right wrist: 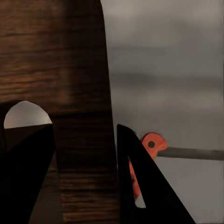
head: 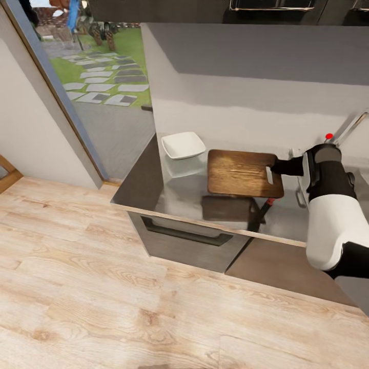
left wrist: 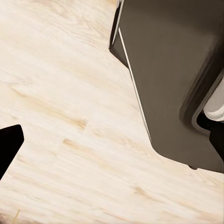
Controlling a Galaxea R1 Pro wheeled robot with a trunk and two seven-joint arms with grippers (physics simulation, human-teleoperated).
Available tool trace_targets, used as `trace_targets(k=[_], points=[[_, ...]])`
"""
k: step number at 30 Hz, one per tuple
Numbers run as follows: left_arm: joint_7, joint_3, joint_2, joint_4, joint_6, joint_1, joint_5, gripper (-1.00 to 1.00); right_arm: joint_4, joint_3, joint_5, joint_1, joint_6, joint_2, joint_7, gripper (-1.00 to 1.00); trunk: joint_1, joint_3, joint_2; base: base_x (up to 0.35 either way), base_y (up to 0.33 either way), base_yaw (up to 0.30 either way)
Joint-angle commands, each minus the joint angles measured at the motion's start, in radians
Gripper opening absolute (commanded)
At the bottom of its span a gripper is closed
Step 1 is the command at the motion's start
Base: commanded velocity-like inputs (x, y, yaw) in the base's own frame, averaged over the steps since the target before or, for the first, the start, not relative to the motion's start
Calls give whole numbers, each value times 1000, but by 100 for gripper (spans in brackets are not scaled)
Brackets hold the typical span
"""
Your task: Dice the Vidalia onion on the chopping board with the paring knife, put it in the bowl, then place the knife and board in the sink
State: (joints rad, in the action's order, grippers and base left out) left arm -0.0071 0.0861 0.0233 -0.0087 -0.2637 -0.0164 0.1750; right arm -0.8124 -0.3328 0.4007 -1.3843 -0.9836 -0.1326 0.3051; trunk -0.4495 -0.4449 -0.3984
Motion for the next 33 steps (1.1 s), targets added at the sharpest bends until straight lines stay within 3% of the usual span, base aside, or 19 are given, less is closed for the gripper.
trace_targets(k=[1, 9, 22, 33], points=[[-1, 8, 0, 1, -3, -1, -2, 100, 2, -13, 9, -1, -3, 0, 10, -100, 0, -1, -2, 0, 0, 0], [-1, 7, 0, 1, -3, -1, -2, 100, 64, -68, 9, -1, -2, -2, 8, -100, 0, -1, -2, 0, 0, 0], [-1, 6, 0, 1, -3, -1, -2, 100, 82, -73, 9, -1, -3, -4, -28, -100, 0, -1, -2, 13, 0, 0], [-1, 7, 0, 1, -2, -1, -2, 100, 82, -72, 9, -1, -3, -25, -30, -100, 0, -1, -2, 265, -135, 0]])
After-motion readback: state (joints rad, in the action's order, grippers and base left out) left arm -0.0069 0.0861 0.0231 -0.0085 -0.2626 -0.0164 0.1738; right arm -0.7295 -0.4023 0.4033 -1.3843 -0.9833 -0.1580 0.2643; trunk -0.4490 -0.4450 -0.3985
